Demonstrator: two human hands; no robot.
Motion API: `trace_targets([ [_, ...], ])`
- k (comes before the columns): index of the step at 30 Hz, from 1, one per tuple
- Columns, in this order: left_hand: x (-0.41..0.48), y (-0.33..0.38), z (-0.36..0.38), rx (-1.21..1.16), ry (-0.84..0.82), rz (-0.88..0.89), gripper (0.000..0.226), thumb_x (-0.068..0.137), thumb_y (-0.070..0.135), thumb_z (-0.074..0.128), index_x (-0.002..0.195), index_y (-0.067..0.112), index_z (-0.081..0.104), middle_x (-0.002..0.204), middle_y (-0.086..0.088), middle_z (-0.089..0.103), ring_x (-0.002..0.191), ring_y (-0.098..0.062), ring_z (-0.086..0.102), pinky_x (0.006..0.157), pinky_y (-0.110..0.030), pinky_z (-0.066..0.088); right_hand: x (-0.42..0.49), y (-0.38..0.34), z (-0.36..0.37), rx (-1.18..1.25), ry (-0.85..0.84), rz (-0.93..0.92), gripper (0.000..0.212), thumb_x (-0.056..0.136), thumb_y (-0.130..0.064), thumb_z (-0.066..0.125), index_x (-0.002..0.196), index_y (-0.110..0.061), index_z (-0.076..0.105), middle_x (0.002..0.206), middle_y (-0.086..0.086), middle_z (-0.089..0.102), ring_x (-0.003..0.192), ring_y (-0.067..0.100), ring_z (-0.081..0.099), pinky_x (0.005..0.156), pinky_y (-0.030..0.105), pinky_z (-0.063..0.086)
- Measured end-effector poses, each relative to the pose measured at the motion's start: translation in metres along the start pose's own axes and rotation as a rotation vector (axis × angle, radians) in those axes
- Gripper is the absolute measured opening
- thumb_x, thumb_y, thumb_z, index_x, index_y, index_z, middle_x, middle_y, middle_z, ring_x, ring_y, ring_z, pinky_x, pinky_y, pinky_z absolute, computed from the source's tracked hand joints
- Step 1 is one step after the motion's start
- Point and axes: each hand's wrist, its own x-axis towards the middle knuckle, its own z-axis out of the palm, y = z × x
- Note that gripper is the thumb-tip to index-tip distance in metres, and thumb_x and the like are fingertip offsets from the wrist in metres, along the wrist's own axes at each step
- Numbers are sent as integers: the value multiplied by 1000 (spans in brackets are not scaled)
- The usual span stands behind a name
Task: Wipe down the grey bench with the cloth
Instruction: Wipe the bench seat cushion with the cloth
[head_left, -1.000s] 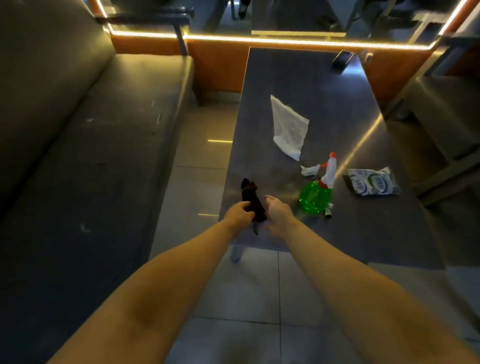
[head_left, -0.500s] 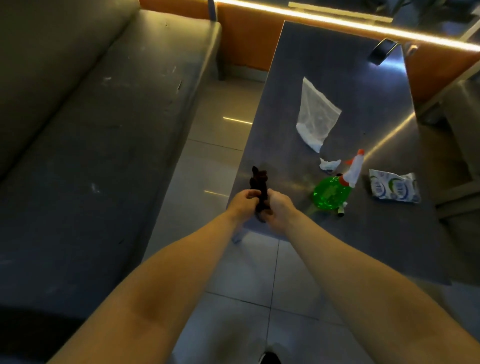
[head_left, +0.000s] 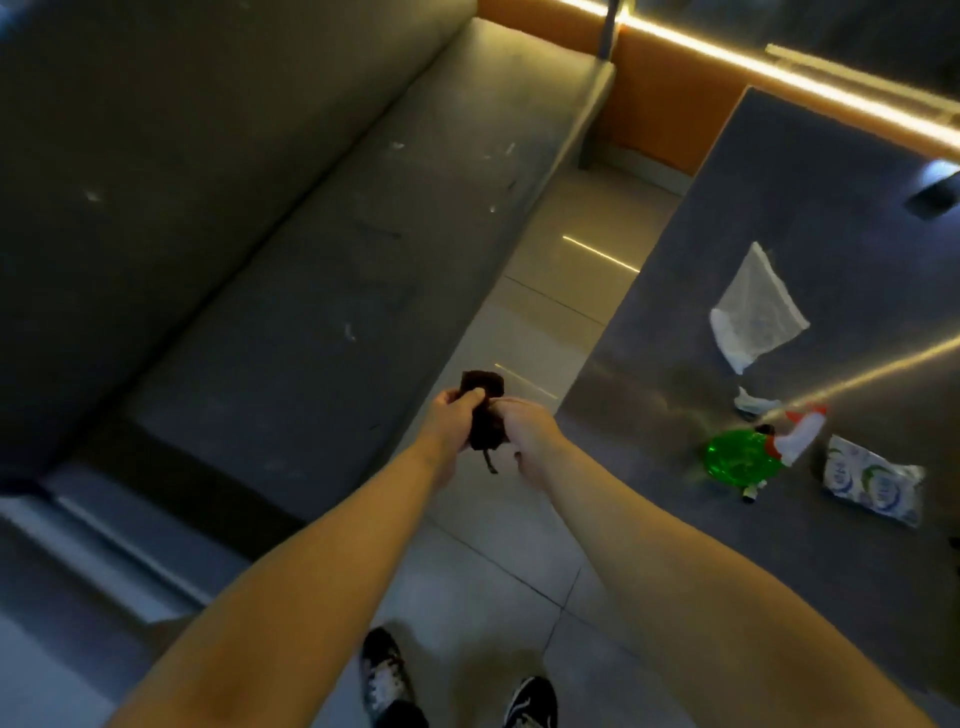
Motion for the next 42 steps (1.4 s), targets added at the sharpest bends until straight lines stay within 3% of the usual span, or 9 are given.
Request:
trace_targets([
  [4,-10,14,-70,10,118,15,28,105,23,53,129,9,53,113,-11,65,98,-25,66,82,-42,58,-14,-16,62,-161,-147,17,35,98,-13,60,131,0,62,134,20,63,88,21,68,58,24,47],
  [6,-10,15,-102,5,148,46,29,106,26,50,131,10,50,118,-11,64,101,-26,67,84,-44,58,-15,-20,90,-209,-155,35,33,98,-13,61,130,-2,63,128,19,64,108,29,65,75,30,50],
  [9,-17,15,-140,-2,199,88,25,108,25,46,131,14,45,114,-5,60,98,-19,64,70,-30,55,-10,-20,128,-258,-131,-8,23,100,-11,58,122,-8,63,116,11,60,88,19,56,81,37,46],
  [14,-11,9,-176,-92,270,134,23,107,25,48,130,19,49,121,-5,61,108,-21,63,85,-36,57,20,-19,185,-242,-243,-70,49,101,-23,58,146,-23,39,137,10,50,119,28,55,100,42,51],
  [22,-28,-11,-184,-175,597,183,25,105,19,47,130,22,51,117,-2,63,105,-19,64,89,-39,57,11,-13,228,-503,-445,-181,23,103,-15,54,121,-28,59,123,7,63,105,26,64,90,45,58],
  [25,-56,10,-195,-190,710,167,23,104,16,49,126,19,55,114,-4,65,100,-15,64,80,-29,55,-20,-34,245,-601,-493,-276,25,104,-11,51,123,-23,61,107,-1,61,91,15,59,70,31,52],
  [31,-105,63,-245,-388,855,234,19,102,9,51,112,23,59,110,-5,66,99,-20,66,84,-35,57,-73,-64,305,-845,-523,-365,29,96,-25,63,125,-28,60,124,6,58,115,29,55,98,48,53],
  [36,-127,80,-294,-495,903,278,23,102,10,52,121,22,57,113,-2,65,100,-17,67,72,-27,59,-93,-80,349,-1042,-538,-494,40,74,-55,68,100,-24,73,111,7,62,107,27,60,89,46,58],
  [42,-147,99,-338,-530,1059,278,22,97,8,59,110,25,56,111,-3,64,102,-21,66,85,-41,60,-125,-107,386,-1067,-798,-437,29,92,-31,71,108,-8,62,103,11,69,94,26,68,83,43,59],
])
